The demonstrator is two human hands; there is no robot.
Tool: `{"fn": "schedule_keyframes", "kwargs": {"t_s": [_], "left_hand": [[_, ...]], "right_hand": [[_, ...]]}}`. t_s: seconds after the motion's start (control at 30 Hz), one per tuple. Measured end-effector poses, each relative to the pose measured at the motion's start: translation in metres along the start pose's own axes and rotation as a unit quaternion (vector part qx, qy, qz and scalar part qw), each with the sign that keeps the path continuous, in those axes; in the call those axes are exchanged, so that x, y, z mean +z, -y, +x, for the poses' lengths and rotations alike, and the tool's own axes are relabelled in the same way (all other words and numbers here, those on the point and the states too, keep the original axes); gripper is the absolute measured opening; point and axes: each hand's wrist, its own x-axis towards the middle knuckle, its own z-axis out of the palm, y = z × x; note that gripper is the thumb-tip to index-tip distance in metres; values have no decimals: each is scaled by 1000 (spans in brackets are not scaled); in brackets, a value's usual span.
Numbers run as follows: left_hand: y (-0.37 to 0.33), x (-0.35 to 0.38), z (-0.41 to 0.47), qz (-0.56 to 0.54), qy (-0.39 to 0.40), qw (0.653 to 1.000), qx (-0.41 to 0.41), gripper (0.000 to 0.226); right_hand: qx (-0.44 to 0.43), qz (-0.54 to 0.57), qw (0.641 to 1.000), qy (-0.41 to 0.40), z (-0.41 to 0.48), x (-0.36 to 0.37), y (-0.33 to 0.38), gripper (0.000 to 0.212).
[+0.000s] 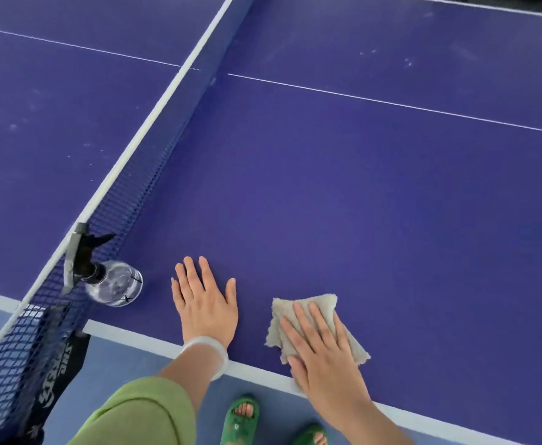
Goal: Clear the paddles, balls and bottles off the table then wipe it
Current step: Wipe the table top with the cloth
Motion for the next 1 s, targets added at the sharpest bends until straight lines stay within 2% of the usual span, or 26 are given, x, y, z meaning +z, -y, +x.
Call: {"fn": "schedule_keyframes", "kwargs": {"t_s": [0.03,0.07,0.1,0.13,0.17,0.2,0.23,0.27,0.3,0.4,0.43,0.5,0.6,0.73,0.87,1.0], "left_hand": [[0,0,0,0,1,1000,1,79],[-1,0,-1,-1,0,1000,1,78],[-1,0,-2,-3,1,1000,2,78],[-1,0,-2,-4,2,1000,4,77],[-1,-1,-2,-5,3,1000,5,76],[-2,-2,-2,-5,8,1000,4,76],[-2,-3,-2,-6,16,1000,3,76],[-3,-5,-3,-8,26,1000,2,76],[-3,-5,-2,-8,31,999,3,76],[-1,-5,-2,-11,35,999,7,76],[1,-5,-2,-12,39,999,8,77],[3,-3,-2,-14,37,999,10,77],[3,-2,-1,-23,35,999,12,77],[6,-1,-2,-43,29,998,24,73],[-1,-13,0,-106,51,993,27,71],[-64,-17,-33,-135,52,964,224,57]], "right_hand": [[27,-21,999,-1,-12,3,-17,61],[93,-33,995,-8,-26,4,-36,59],[204,-11,979,-9,-38,4,-54,59],[332,33,942,-18,-45,0,-67,58],[448,78,890,-30,-47,-2,-72,56],[529,119,839,-39,-43,-5,-68,55],[574,145,804,-48,-33,-6,-54,56],[582,152,797,-51,-20,-7,-34,56],[558,143,816,-49,-6,-5,-10,57],[364,79,928,-29,22,4,61,59],[298,59,953,-23,24,6,75,59],[225,43,973,0,13,7,80,59],[203,10,979,7,-23,9,48,59],[325,10,946,-1,-70,9,-9,60],[347,12,938,8,-82,5,-28,61],[341,16,940,-7,-81,3,-26,61]]}}
